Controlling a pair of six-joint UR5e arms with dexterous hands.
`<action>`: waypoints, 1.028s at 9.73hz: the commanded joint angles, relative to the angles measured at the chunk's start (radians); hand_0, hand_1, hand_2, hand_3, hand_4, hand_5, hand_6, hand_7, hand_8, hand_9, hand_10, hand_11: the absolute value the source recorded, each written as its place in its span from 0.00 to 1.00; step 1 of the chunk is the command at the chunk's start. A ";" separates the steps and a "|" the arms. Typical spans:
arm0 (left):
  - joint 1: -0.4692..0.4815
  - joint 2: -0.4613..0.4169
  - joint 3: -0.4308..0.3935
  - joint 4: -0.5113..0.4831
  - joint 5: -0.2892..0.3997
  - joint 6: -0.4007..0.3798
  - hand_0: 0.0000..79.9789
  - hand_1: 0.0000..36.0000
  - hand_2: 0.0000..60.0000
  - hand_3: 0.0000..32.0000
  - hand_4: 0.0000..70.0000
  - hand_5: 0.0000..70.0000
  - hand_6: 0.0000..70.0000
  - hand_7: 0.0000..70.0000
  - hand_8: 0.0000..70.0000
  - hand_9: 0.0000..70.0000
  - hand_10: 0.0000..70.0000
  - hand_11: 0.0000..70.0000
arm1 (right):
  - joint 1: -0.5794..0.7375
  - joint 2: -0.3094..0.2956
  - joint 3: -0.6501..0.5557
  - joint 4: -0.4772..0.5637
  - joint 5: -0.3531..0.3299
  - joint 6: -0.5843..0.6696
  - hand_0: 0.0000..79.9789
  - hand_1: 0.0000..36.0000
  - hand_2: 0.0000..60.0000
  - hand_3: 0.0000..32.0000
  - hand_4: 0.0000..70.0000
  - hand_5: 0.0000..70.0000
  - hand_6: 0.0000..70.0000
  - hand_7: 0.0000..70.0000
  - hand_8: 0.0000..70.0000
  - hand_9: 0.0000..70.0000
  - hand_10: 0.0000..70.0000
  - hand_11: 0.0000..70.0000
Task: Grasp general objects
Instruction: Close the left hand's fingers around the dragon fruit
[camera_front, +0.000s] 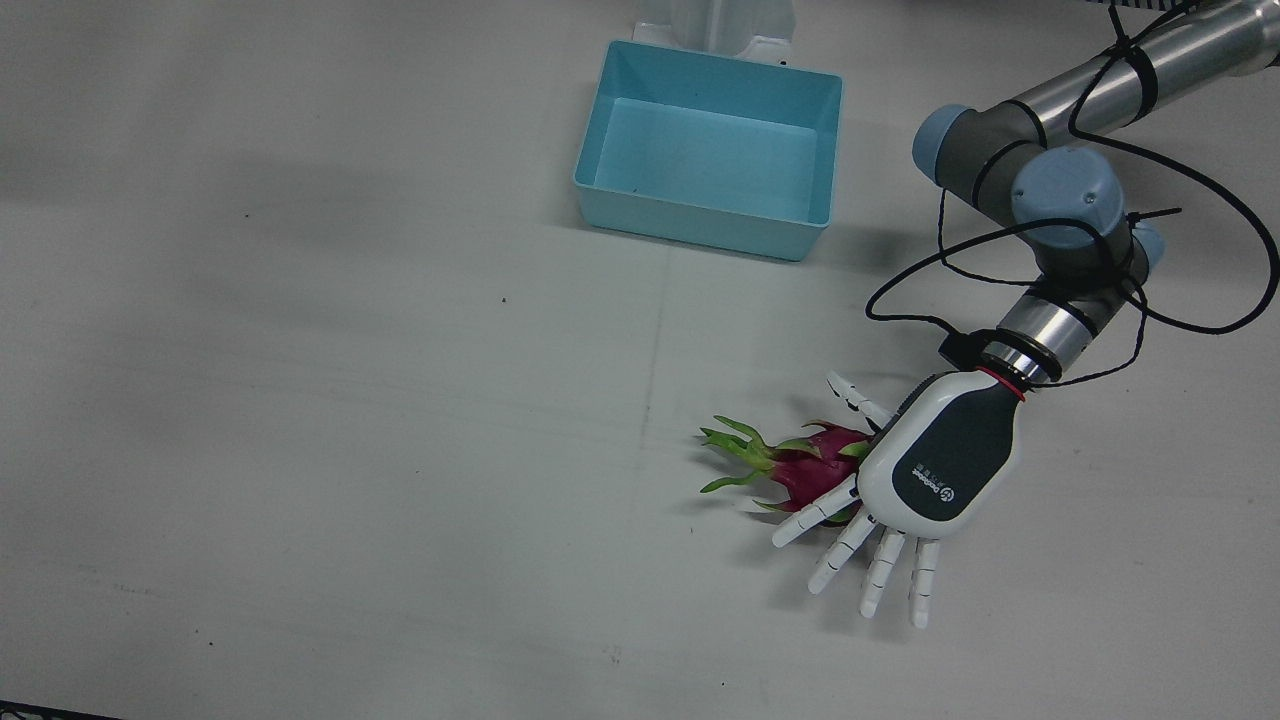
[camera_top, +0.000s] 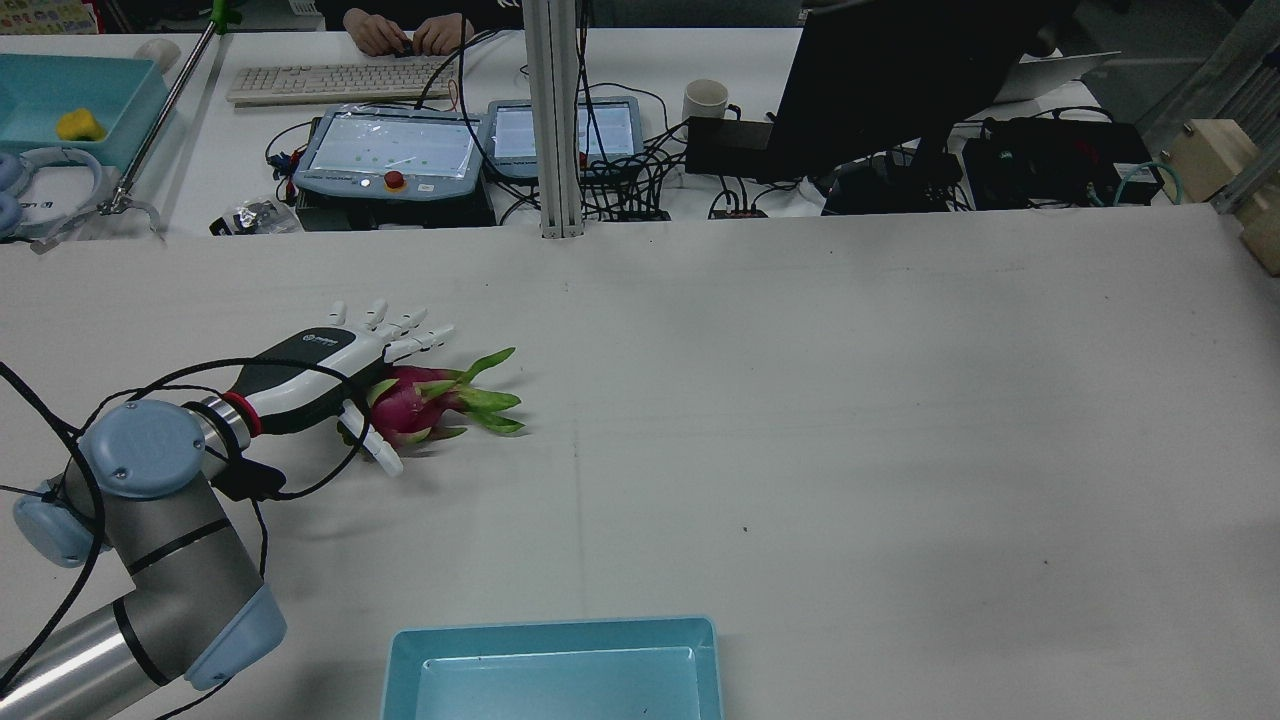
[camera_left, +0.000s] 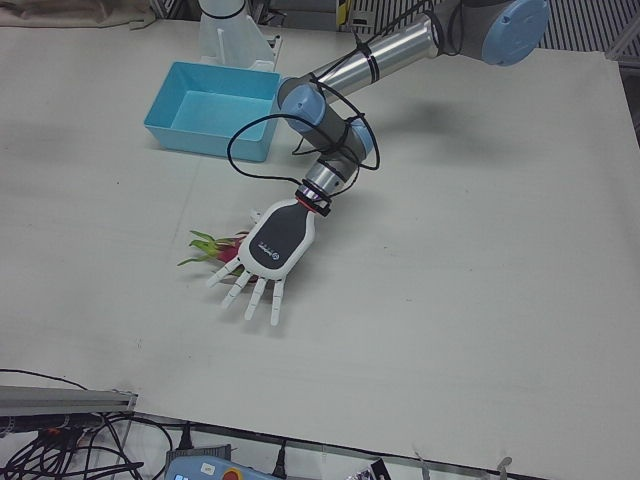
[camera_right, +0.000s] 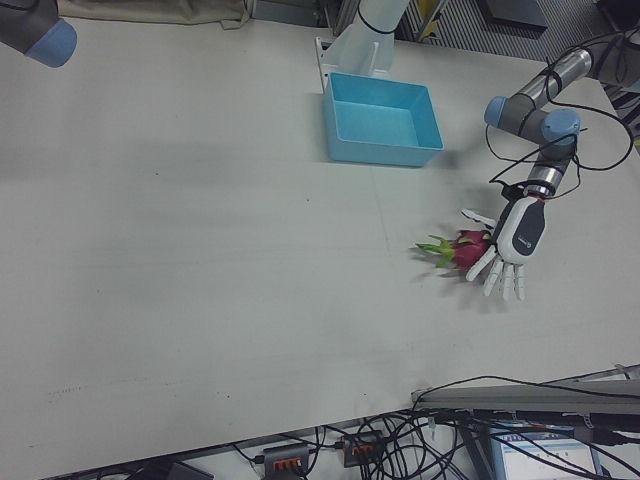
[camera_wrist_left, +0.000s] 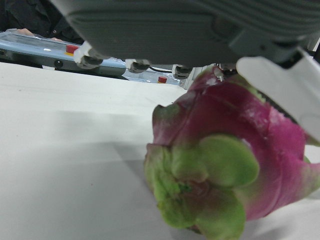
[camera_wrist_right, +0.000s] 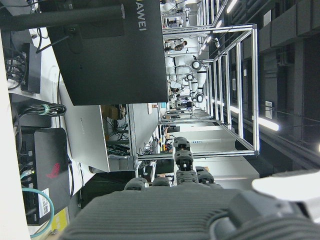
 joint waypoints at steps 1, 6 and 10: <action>-0.004 0.000 0.020 -0.017 0.001 0.051 0.60 0.27 0.00 0.73 0.00 0.00 0.00 0.05 0.00 0.00 0.00 0.00 | 0.000 0.000 0.000 0.000 0.000 0.000 0.00 0.00 0.00 0.00 0.00 0.00 0.00 0.00 0.00 0.00 0.00 0.00; -0.002 0.001 0.020 -0.027 0.000 0.090 0.77 0.97 0.55 0.52 0.00 0.11 0.00 0.05 0.02 0.00 0.00 0.03 | 0.000 0.000 0.000 0.000 0.000 0.000 0.00 0.00 0.00 0.00 0.00 0.00 0.00 0.00 0.00 0.00 0.00 0.00; -0.002 0.000 0.017 -0.039 -0.002 0.090 0.92 0.98 0.28 0.00 0.00 0.39 0.00 0.08 0.01 0.00 0.00 0.05 | 0.000 0.000 0.000 0.000 0.000 0.000 0.00 0.00 0.00 0.00 0.00 0.00 0.00 0.00 0.00 0.00 0.00 0.00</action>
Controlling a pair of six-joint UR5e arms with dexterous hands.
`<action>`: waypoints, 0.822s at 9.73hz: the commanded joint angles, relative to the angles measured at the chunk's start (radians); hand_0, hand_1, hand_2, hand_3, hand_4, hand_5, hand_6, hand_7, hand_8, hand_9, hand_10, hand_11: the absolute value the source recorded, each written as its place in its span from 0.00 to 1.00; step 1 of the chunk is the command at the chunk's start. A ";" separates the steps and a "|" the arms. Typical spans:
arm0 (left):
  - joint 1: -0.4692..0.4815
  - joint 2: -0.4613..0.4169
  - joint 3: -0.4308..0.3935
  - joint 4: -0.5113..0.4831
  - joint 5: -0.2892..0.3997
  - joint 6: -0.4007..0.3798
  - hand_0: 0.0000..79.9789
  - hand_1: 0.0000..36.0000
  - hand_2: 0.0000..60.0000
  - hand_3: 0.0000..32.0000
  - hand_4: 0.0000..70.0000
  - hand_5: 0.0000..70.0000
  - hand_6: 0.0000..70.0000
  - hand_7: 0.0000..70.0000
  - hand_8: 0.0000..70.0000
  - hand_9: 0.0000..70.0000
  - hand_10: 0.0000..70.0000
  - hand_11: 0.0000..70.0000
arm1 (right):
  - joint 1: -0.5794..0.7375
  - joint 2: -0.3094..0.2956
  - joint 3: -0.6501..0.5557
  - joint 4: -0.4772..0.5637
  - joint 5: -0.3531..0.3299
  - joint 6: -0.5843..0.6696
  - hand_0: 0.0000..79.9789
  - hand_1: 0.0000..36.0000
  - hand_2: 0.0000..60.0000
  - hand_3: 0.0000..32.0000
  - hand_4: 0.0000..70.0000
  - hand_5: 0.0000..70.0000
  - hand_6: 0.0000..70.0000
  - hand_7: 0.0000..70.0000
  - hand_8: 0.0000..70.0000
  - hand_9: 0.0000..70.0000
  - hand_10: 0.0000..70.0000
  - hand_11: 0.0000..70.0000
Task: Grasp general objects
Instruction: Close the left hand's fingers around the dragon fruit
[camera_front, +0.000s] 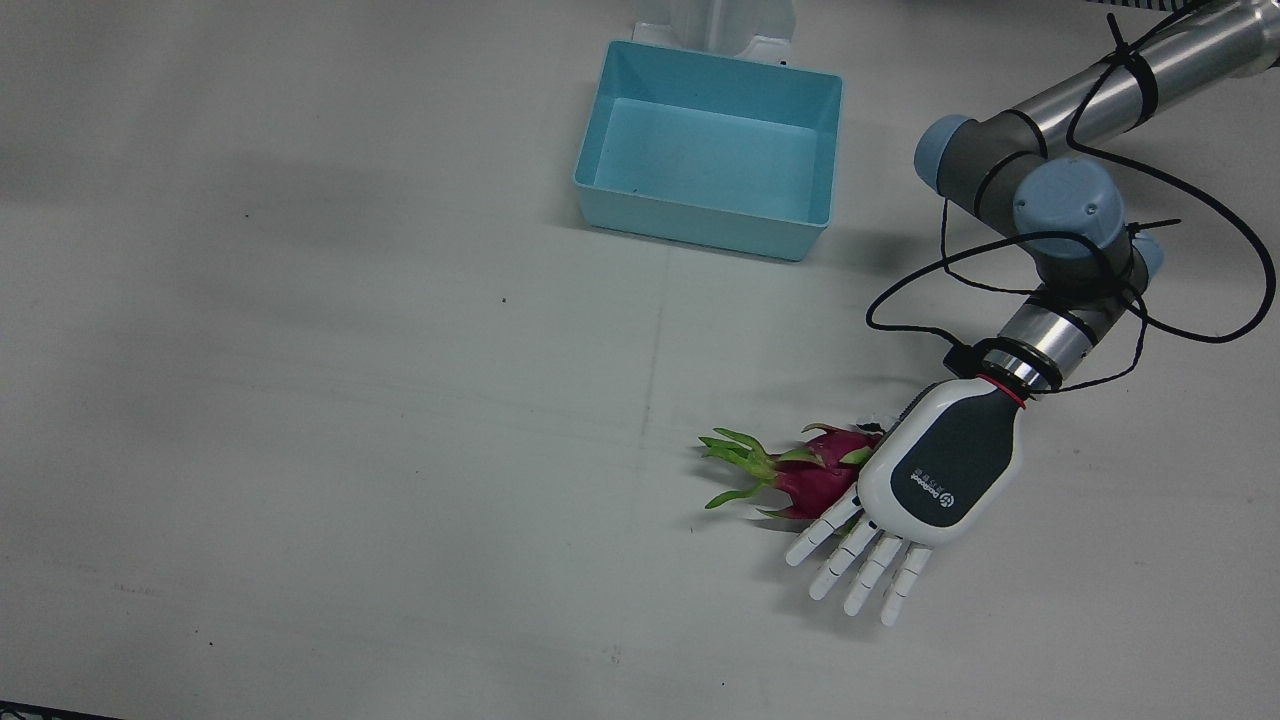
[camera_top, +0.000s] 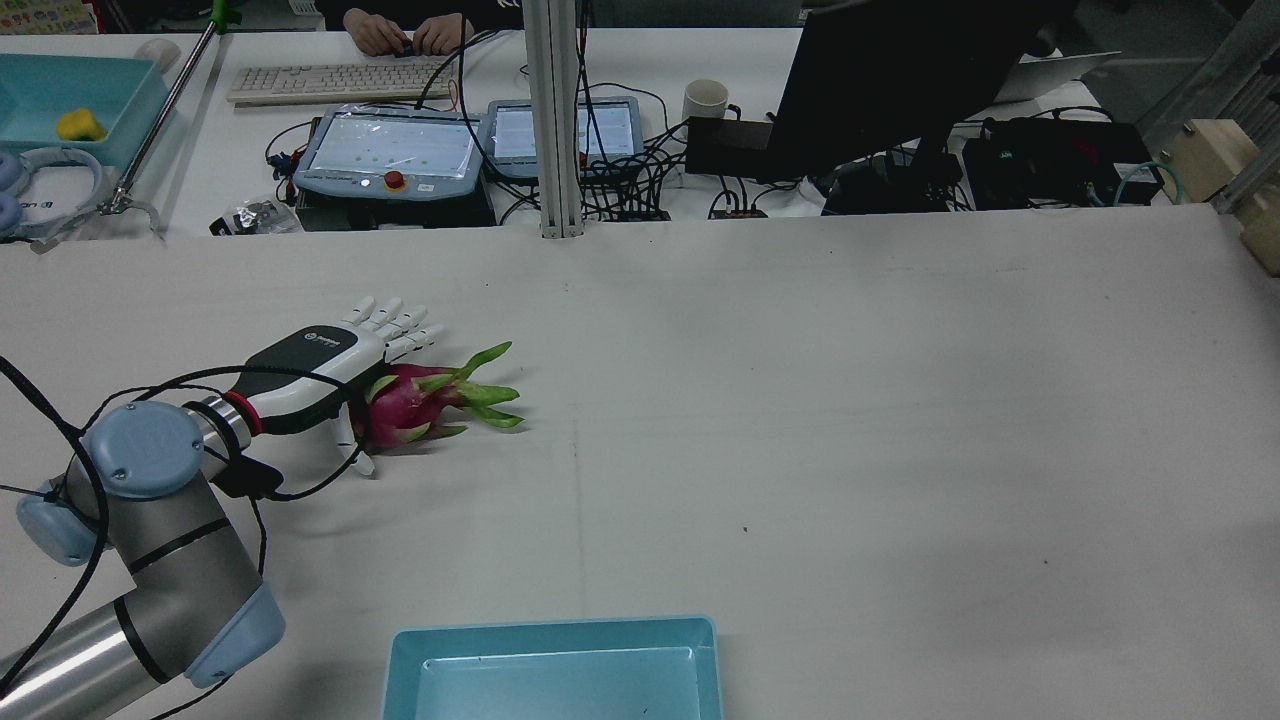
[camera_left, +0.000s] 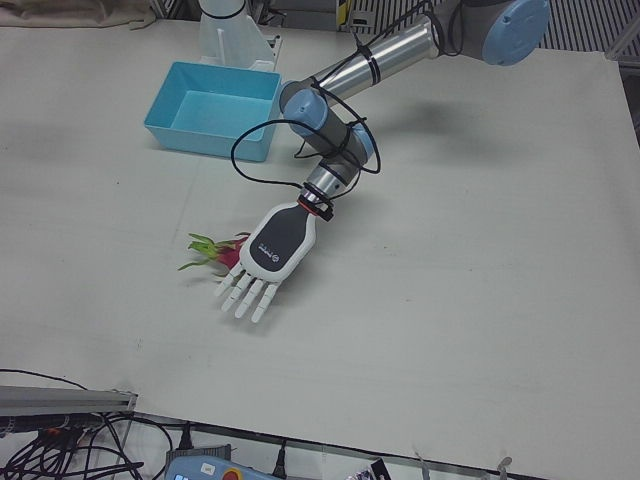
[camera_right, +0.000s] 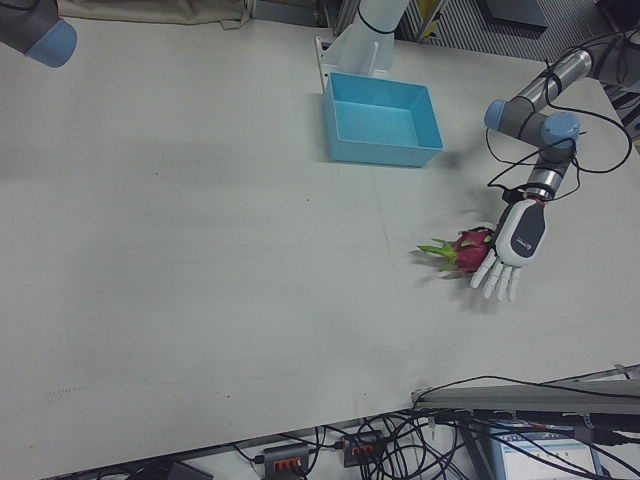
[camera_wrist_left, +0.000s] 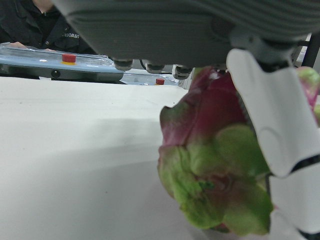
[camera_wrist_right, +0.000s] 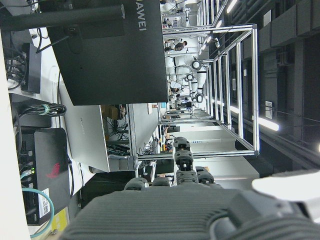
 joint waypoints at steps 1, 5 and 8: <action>0.000 -0.001 -0.001 -0.012 -0.001 0.001 0.89 0.95 0.29 0.00 0.07 0.50 0.00 0.11 0.00 0.00 0.02 0.07 | 0.000 0.000 0.000 0.000 0.000 0.000 0.00 0.00 0.00 0.00 0.00 0.00 0.00 0.00 0.00 0.00 0.00 0.00; 0.000 -0.001 -0.003 -0.013 -0.001 0.001 0.75 0.76 0.45 0.00 0.61 0.79 0.06 0.19 0.01 0.02 0.01 0.03 | 0.000 0.000 0.000 0.000 0.000 0.000 0.00 0.00 0.00 0.00 0.00 0.00 0.00 0.00 0.00 0.00 0.00 0.00; -0.008 -0.009 -0.019 0.008 0.005 -0.017 0.68 0.91 1.00 0.00 0.86 0.79 0.09 0.22 0.03 0.02 0.00 0.00 | 0.000 0.000 0.000 0.000 0.000 0.000 0.00 0.00 0.00 0.00 0.00 0.00 0.00 0.00 0.00 0.00 0.00 0.00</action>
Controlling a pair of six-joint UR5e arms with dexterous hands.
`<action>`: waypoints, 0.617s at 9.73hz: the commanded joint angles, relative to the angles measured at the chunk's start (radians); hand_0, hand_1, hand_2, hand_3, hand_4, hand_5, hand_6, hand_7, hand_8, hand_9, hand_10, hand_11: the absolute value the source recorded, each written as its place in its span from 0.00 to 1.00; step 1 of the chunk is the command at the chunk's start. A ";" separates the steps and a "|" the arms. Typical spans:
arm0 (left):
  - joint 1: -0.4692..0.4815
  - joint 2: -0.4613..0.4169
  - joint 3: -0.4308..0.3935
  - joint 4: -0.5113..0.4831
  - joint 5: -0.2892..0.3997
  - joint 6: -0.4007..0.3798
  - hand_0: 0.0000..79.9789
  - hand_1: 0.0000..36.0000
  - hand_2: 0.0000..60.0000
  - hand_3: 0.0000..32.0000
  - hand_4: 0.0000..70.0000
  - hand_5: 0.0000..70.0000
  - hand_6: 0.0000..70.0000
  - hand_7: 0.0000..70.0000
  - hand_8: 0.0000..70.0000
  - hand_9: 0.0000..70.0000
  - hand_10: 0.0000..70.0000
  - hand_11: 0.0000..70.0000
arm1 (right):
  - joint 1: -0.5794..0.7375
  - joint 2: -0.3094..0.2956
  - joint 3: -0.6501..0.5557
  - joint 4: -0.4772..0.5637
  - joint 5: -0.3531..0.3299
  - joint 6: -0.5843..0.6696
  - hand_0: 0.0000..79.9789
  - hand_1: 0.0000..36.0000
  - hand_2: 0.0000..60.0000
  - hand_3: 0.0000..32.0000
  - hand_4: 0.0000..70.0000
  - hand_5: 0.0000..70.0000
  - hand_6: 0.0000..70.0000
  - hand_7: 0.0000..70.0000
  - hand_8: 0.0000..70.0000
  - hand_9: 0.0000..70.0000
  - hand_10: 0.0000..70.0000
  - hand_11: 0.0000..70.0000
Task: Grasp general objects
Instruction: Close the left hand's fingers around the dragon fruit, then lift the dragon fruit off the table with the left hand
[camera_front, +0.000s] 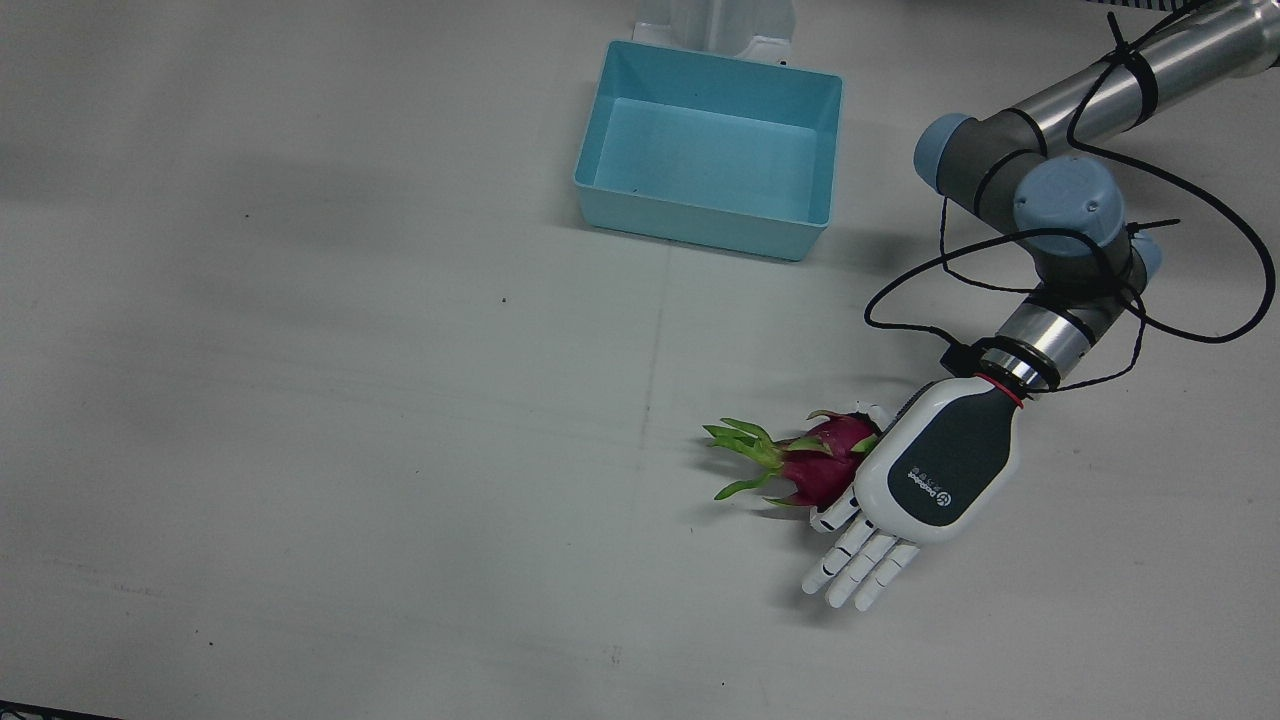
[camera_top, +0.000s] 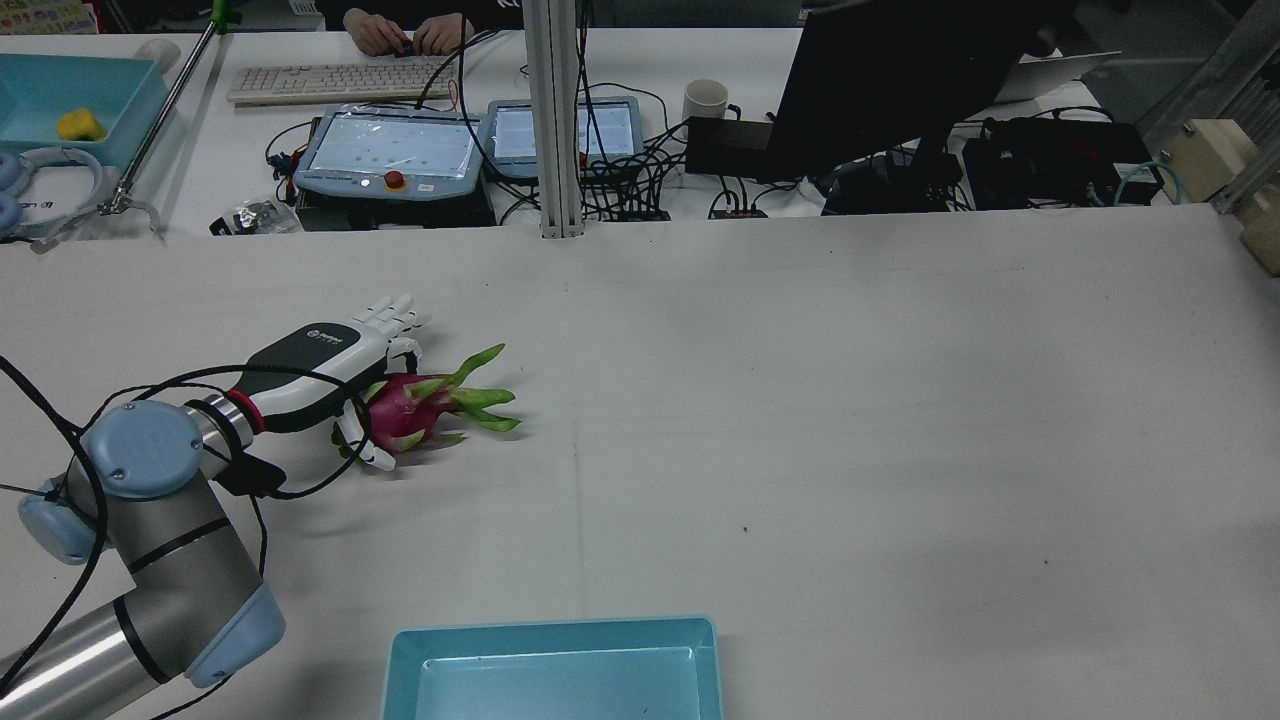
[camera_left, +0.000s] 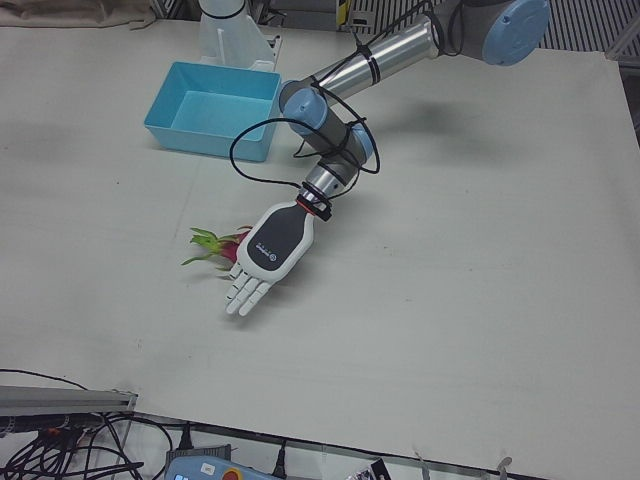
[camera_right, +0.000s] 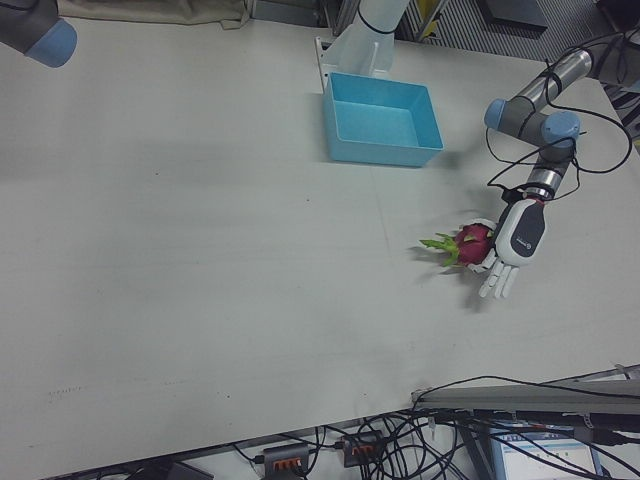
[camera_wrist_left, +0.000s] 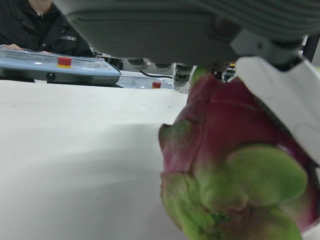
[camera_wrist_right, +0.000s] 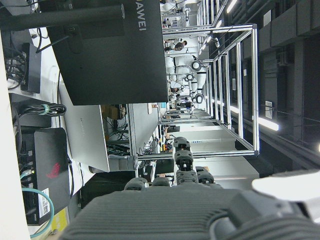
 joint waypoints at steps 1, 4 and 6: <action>-0.007 -0.022 -0.059 0.058 0.008 -0.016 0.65 1.00 1.00 0.00 0.87 0.80 0.10 0.23 0.04 0.02 0.00 0.01 | 0.000 0.000 0.000 0.000 0.000 0.000 0.00 0.00 0.00 0.00 0.00 0.00 0.00 0.00 0.00 0.00 0.00 0.00; -0.027 -0.029 -0.210 0.158 0.058 -0.078 0.61 1.00 1.00 0.00 0.73 0.75 0.18 0.25 0.11 0.03 0.17 0.26 | 0.000 0.000 0.000 0.000 0.000 0.000 0.00 0.00 0.00 0.00 0.00 0.00 0.00 0.00 0.00 0.00 0.00 0.00; -0.075 -0.090 -0.244 0.193 0.212 -0.145 0.60 1.00 1.00 0.00 0.69 0.72 0.18 0.25 0.11 0.03 0.16 0.26 | 0.000 0.000 0.000 0.000 0.000 0.000 0.00 0.00 0.00 0.00 0.00 0.00 0.00 0.00 0.00 0.00 0.00 0.00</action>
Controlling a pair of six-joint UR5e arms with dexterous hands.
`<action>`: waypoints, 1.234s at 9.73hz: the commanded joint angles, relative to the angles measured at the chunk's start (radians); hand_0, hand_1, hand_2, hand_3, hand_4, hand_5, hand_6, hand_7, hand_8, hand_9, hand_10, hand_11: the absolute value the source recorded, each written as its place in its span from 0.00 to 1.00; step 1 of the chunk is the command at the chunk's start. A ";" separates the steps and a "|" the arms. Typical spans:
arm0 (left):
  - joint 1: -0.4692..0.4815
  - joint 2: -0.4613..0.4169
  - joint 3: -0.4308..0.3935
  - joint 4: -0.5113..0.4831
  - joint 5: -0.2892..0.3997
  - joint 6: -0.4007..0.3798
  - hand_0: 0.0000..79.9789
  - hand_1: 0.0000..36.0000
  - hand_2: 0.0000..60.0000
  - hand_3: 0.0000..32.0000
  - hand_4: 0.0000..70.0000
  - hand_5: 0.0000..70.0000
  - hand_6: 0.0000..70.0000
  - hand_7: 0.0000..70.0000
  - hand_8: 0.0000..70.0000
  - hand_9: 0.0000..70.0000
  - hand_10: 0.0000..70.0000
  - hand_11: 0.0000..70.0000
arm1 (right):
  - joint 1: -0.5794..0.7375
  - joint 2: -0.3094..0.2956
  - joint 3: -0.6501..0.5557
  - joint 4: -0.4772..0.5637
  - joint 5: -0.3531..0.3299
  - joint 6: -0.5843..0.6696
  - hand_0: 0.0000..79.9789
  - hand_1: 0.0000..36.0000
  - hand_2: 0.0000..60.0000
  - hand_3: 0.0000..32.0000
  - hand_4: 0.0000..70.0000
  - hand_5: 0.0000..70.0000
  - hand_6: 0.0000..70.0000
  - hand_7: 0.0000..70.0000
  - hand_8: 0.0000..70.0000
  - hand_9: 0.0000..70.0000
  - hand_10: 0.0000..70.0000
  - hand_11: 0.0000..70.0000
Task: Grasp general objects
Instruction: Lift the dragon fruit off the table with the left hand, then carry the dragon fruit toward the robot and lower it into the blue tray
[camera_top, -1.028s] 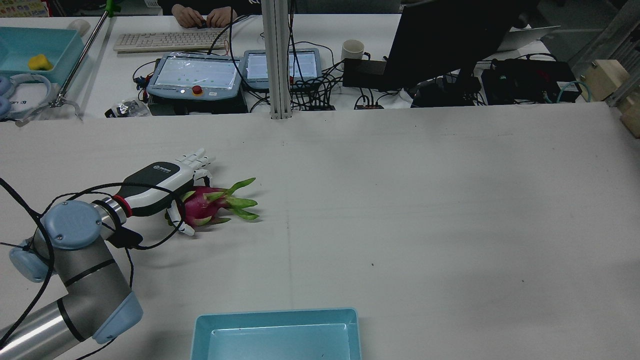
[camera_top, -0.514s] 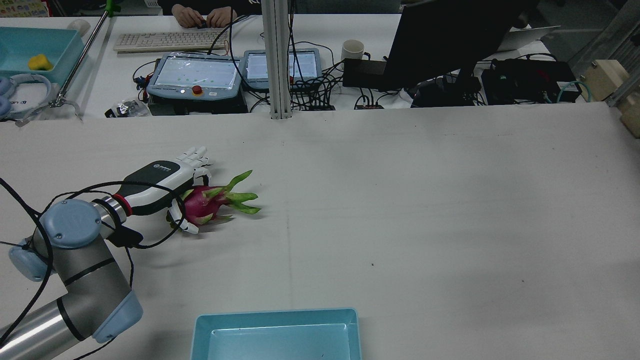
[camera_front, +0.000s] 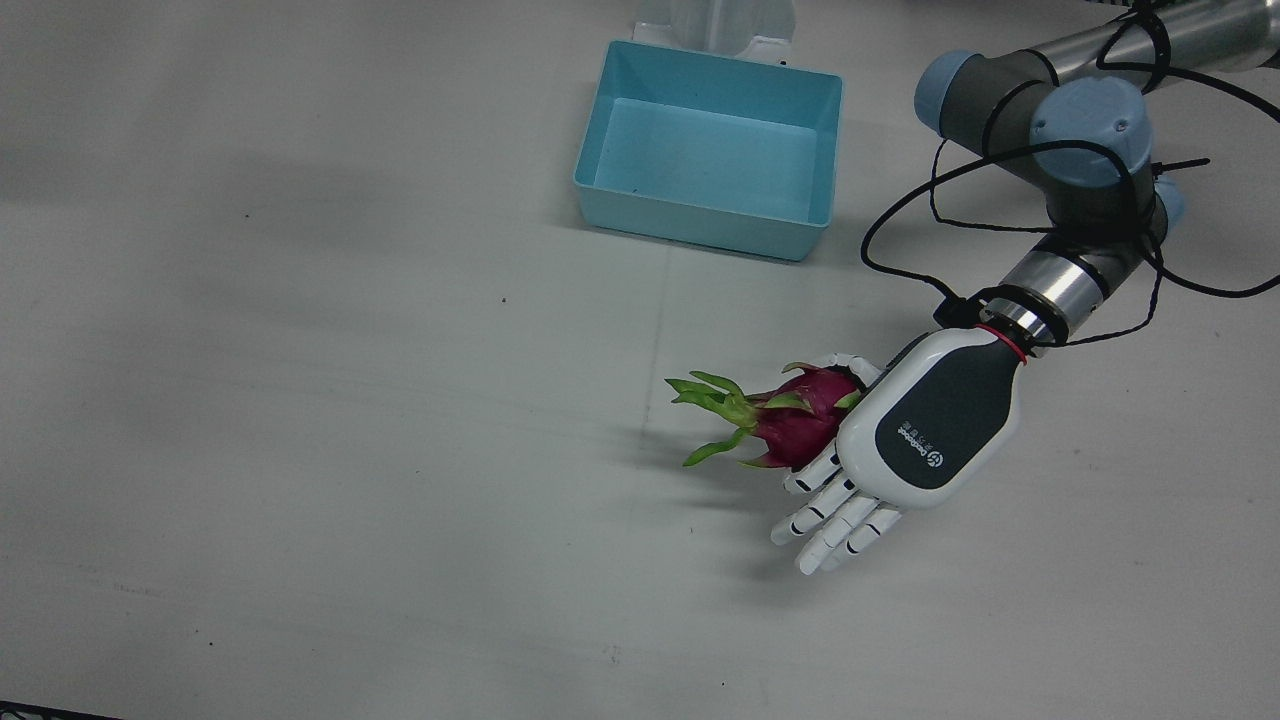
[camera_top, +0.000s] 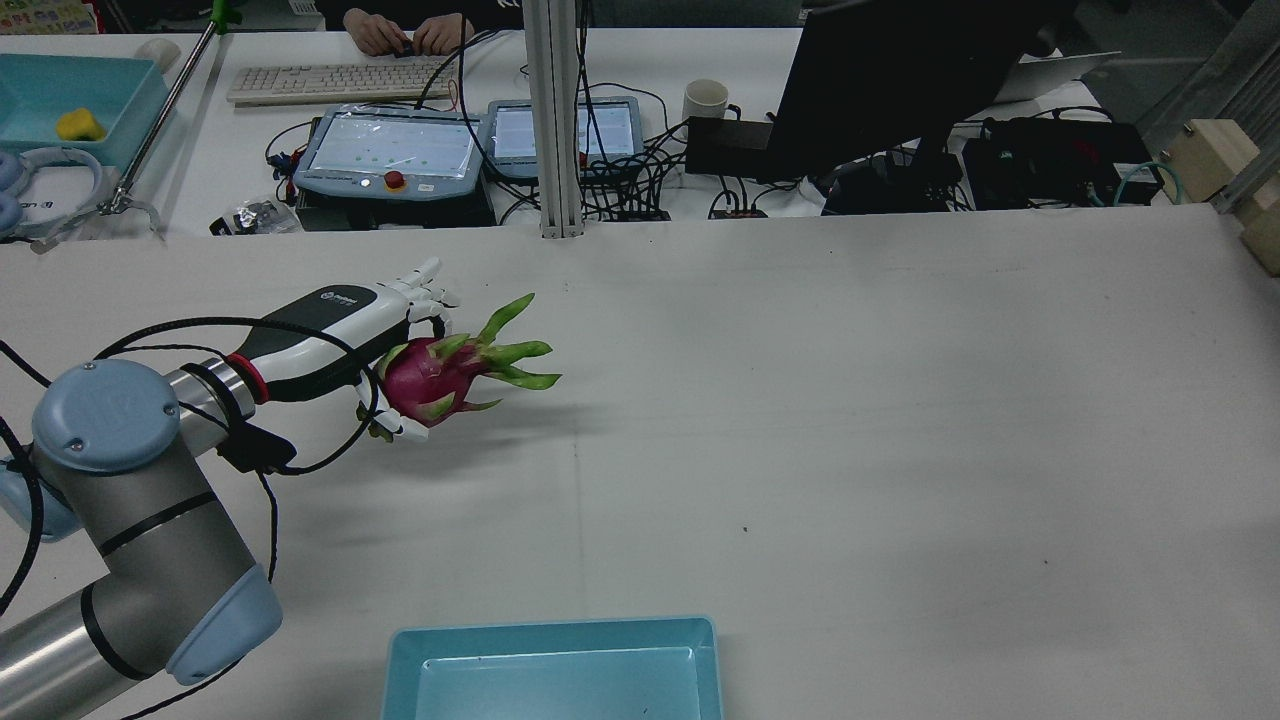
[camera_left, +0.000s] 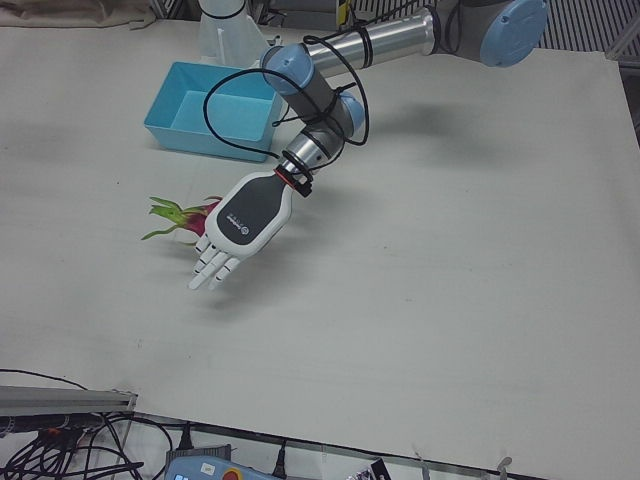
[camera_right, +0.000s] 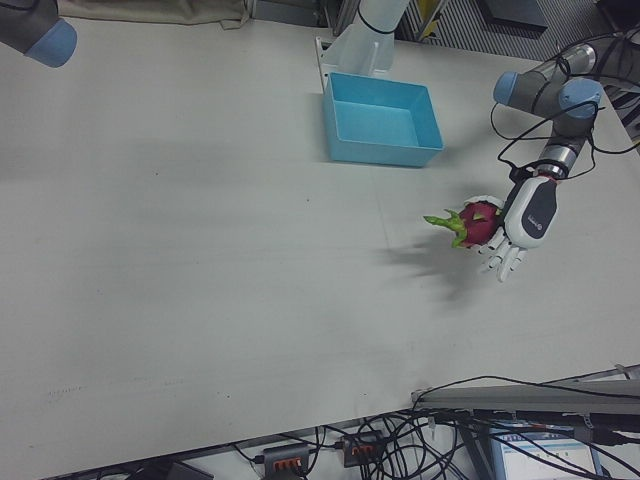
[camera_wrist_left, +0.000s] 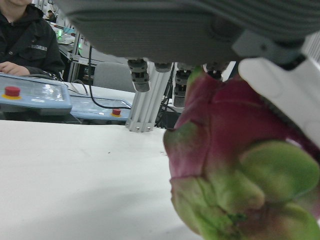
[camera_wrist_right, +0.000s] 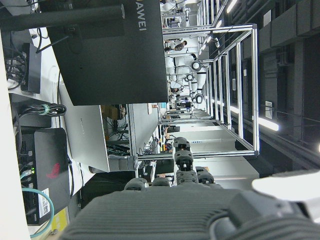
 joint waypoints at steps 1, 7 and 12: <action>-0.066 -0.104 -0.058 0.064 0.295 -0.114 0.61 1.00 1.00 0.00 0.70 0.72 0.18 0.26 0.11 0.03 0.16 0.26 | 0.000 0.000 0.000 0.000 0.000 0.000 0.00 0.00 0.00 0.00 0.00 0.00 0.00 0.00 0.00 0.00 0.00 0.00; 0.125 -0.292 -0.261 0.410 0.395 -0.108 0.66 1.00 1.00 0.00 0.65 0.70 0.16 0.31 0.03 0.04 0.15 0.24 | 0.000 0.000 -0.002 0.000 0.000 0.002 0.00 0.00 0.00 0.00 0.00 0.00 0.00 0.00 0.00 0.00 0.00 0.00; 0.294 -0.229 -0.250 0.368 0.341 -0.037 0.70 1.00 1.00 0.00 0.70 0.73 0.16 0.34 0.02 0.05 0.12 0.21 | 0.000 0.000 -0.005 0.000 0.000 0.002 0.00 0.00 0.00 0.00 0.00 0.00 0.00 0.00 0.00 0.00 0.00 0.00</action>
